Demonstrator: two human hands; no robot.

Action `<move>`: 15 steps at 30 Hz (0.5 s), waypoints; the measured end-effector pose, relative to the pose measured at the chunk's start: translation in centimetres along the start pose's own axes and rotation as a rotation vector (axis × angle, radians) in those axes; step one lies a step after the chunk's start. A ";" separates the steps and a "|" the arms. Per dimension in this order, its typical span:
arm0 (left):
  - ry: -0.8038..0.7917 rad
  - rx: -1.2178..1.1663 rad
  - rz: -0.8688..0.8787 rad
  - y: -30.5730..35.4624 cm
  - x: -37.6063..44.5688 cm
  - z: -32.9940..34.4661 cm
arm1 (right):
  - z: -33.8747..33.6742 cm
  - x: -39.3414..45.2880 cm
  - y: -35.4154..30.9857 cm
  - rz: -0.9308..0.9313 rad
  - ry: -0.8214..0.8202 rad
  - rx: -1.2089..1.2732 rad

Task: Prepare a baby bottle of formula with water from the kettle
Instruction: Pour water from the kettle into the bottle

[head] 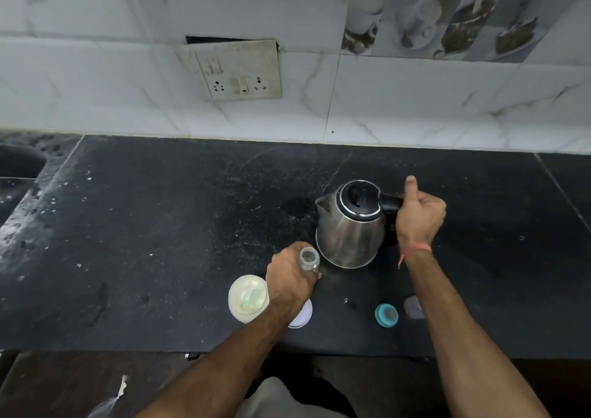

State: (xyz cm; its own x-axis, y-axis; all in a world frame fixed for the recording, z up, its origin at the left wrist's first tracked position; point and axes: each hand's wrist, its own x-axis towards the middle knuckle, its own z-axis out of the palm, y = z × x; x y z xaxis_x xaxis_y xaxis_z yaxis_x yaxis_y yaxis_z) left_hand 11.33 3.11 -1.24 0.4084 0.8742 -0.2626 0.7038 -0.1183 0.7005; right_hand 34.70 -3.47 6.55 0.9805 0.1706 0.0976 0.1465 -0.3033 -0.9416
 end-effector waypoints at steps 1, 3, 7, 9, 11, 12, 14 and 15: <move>0.002 -0.010 -0.002 0.1 0.0 0.1 | -1.1 0.3 0.2 -0.012 0.009 -0.003; 0.004 -0.046 -0.015 0.4 -0.1 0.2 | -3.1 1.0 0.5 -0.036 0.010 -0.008; 0.027 -0.158 -0.010 0.5 -0.3 1.2 | -5.9 2.5 1.3 -0.082 -0.037 0.001; 0.015 -0.203 -0.001 0.4 -0.1 1.7 | -6.8 2.8 1.3 -0.112 -0.054 -0.008; 0.001 -0.233 0.007 0.3 0.0 2.1 | -7.4 2.9 1.1 -0.151 -0.068 -0.023; -0.003 -0.243 0.011 0.1 0.0 2.3 | -7.7 2.9 1.0 -0.171 -0.077 -0.036; 0.000 -0.273 0.021 -0.2 0.0 2.6 | -8.0 2.7 0.8 -0.202 -0.093 -0.070; 0.006 -0.285 0.025 -0.5 0.0 2.7 | -8.0 2.7 0.7 -0.211 -0.099 -0.086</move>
State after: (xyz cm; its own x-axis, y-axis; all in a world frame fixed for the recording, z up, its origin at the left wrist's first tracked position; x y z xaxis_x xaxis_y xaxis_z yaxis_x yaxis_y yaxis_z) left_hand 12.60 1.90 -3.36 0.4196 0.8754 -0.2402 0.5018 -0.0032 0.8650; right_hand 38.48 -10.74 8.76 0.9100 0.3282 0.2534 0.3615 -0.3288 -0.8725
